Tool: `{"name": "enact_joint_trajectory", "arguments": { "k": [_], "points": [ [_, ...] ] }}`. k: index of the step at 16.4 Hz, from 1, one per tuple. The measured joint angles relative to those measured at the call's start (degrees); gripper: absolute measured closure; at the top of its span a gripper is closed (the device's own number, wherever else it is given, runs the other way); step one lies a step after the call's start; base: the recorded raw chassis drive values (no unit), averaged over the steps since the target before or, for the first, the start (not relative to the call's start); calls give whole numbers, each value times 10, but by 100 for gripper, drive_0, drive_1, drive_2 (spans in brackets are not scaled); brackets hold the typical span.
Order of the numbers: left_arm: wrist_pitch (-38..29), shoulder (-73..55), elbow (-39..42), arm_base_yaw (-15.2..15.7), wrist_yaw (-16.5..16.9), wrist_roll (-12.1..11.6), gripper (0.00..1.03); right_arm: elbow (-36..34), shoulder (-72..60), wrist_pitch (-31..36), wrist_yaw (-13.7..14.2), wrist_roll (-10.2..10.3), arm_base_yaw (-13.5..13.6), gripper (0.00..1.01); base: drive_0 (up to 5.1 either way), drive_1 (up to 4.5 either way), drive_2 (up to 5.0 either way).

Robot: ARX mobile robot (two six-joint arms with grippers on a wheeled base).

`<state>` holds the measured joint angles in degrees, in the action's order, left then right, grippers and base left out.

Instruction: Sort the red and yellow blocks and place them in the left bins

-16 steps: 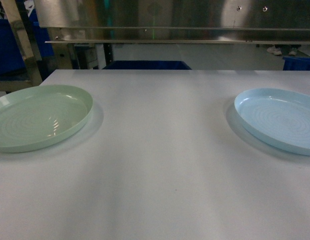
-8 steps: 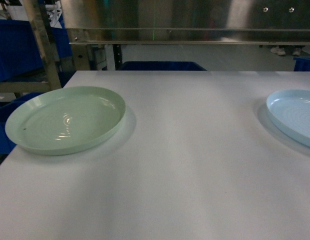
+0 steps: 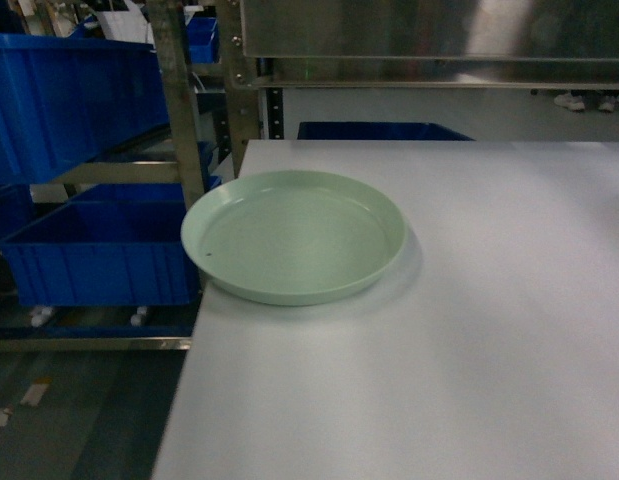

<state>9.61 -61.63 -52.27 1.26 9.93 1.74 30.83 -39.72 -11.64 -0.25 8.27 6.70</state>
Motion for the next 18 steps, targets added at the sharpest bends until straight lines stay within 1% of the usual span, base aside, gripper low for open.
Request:
{"name": "enact_joint_trajectory", "arguments": {
  "k": [18],
  "points": [
    [-1,0,0,0,0,0,76,-1,0,0,0,0,0,68,-487,123,347]
  ]
}}
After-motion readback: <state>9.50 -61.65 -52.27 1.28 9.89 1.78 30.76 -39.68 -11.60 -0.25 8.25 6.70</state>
